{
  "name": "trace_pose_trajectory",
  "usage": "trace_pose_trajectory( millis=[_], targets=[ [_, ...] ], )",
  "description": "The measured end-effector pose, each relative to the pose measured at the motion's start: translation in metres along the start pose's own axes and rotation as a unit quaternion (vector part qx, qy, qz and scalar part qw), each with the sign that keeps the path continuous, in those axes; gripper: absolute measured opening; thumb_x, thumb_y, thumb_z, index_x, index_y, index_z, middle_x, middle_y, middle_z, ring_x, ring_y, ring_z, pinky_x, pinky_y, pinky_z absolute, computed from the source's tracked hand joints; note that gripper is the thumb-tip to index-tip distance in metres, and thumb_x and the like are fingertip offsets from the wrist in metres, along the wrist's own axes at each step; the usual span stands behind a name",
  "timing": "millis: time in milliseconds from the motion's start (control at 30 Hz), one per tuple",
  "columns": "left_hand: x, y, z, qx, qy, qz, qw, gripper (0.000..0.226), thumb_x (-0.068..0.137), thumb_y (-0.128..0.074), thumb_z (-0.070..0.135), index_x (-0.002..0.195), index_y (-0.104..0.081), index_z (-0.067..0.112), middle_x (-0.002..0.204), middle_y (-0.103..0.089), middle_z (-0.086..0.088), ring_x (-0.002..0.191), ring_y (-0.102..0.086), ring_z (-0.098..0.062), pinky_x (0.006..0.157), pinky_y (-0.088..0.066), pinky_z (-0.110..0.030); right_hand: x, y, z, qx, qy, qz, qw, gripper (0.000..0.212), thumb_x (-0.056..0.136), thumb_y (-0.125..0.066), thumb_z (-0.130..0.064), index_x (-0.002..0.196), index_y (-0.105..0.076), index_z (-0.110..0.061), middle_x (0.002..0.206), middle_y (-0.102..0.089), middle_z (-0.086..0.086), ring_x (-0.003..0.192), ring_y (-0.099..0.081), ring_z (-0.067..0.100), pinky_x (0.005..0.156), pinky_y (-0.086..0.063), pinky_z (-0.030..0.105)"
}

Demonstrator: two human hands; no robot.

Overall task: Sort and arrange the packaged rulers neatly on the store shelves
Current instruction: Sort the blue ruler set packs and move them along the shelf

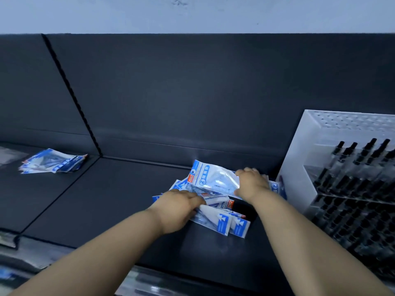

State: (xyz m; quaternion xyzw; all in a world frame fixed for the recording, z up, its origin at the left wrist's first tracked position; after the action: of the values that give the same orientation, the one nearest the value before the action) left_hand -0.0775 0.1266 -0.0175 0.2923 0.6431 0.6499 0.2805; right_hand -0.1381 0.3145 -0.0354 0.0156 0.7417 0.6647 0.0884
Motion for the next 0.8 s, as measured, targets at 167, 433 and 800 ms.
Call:
trace_pose_trajectory(
  millis=[167,433,800],
  targets=[
    [0.008,0.004,-0.002,0.021,0.002,0.053,0.998,0.030,0.069,-0.075,0.024,0.096,-0.065,0.020,0.124,-0.058,-0.003,0.109,-0.060,-0.025,0.087,-0.048,-0.034,-0.030,0.017,-0.003,0.173,0.050,0.025,0.983,0.011,0.091,-0.052,-0.019,0.088,-0.061,-0.024,0.098,-0.062,0.006,0.096,-0.058,0.027,0.071,-0.040,0.029],
    [0.033,0.002,0.021,0.101,-0.051,0.038,0.993,0.031,0.095,-0.046,0.033,0.122,-0.049,0.017,0.123,-0.056,-0.005,0.113,-0.053,-0.026,0.105,-0.027,-0.035,-0.102,0.008,-0.008,0.275,0.070,-0.067,0.956,0.031,0.089,-0.049,-0.056,0.108,-0.060,-0.034,0.105,-0.063,-0.013,0.098,-0.058,0.010,0.090,-0.046,0.030],
    [0.017,-0.003,0.011,0.075,0.025,0.015,0.997,0.066,0.092,-0.046,0.038,0.149,-0.018,0.024,0.140,-0.042,-0.001,0.129,-0.037,-0.023,0.108,-0.017,-0.039,-0.106,0.004,-0.030,0.017,0.103,0.032,0.994,0.054,0.086,-0.055,-0.045,0.135,-0.035,-0.036,0.129,-0.056,-0.006,0.117,-0.054,0.020,0.092,-0.045,0.031]
  ],
)
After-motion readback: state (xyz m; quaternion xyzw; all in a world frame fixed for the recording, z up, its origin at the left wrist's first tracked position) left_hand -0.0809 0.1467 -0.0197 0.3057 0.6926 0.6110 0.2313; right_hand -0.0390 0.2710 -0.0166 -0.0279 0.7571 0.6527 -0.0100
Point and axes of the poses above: each hand's wrist, its own x-axis towards the middle knuckle, its own y-axis out of the back of the hand, z = x × y, the point moved 8 cm from there along x, towards the middle knuckle
